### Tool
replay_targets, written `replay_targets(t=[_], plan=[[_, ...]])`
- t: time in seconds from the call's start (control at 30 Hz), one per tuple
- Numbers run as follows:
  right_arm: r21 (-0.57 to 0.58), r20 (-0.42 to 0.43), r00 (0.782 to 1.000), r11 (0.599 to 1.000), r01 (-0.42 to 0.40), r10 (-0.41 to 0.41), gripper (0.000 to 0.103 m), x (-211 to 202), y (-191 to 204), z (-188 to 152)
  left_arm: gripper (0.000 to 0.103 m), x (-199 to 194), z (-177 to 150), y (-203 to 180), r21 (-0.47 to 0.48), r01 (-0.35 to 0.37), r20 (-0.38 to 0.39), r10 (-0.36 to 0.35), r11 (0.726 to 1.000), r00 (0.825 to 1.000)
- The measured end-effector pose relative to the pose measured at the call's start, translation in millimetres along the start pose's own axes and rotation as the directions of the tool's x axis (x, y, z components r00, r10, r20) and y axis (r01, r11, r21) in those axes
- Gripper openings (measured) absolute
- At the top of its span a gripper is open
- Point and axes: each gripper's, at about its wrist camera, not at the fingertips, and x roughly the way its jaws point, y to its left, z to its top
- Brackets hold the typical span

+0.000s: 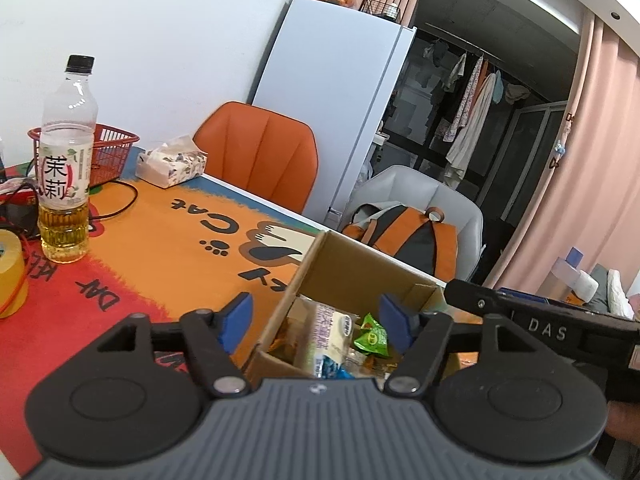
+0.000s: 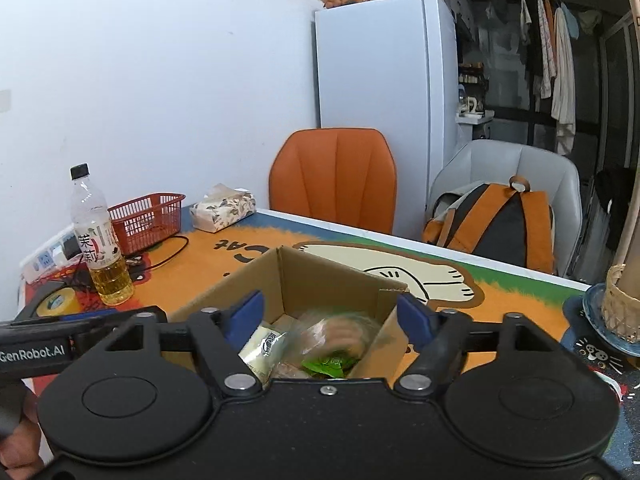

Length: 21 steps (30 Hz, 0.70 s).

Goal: Organize snacks
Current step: 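Open both grippers above the box to drop the blue candy and cookie pack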

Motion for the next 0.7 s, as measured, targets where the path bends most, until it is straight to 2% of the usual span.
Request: replay_targets(t=[0.23, 0.53, 0.7], plan=[[0.069, -0.040, 0.999, 0.997, 0.023, -0.020, 0.074, -9.3, -17.5, -11.6, 0.087, -0.9, -3.7, -4.9, 0.000, -0.002, -0.001, 0.002, 1.000, 1.000], [0.138, -0.050, 0.996, 0.987, 0.080, -0.073, 0.078, -32.7, -57.2, -24.1, 0.091, 2.1, -9.2, -30.7, 0.032, 0.014, -0.011, -0.014, 0.999, 1.000], [0.149, -0.060, 0.994, 0.984, 0.097, -0.088, 0.084, -43.1, -72.4, -32.3, 0.093, 3.7, -14.6, -46.2, 0.059, 0.038, -0.028, -0.036, 0.998, 0.999]])
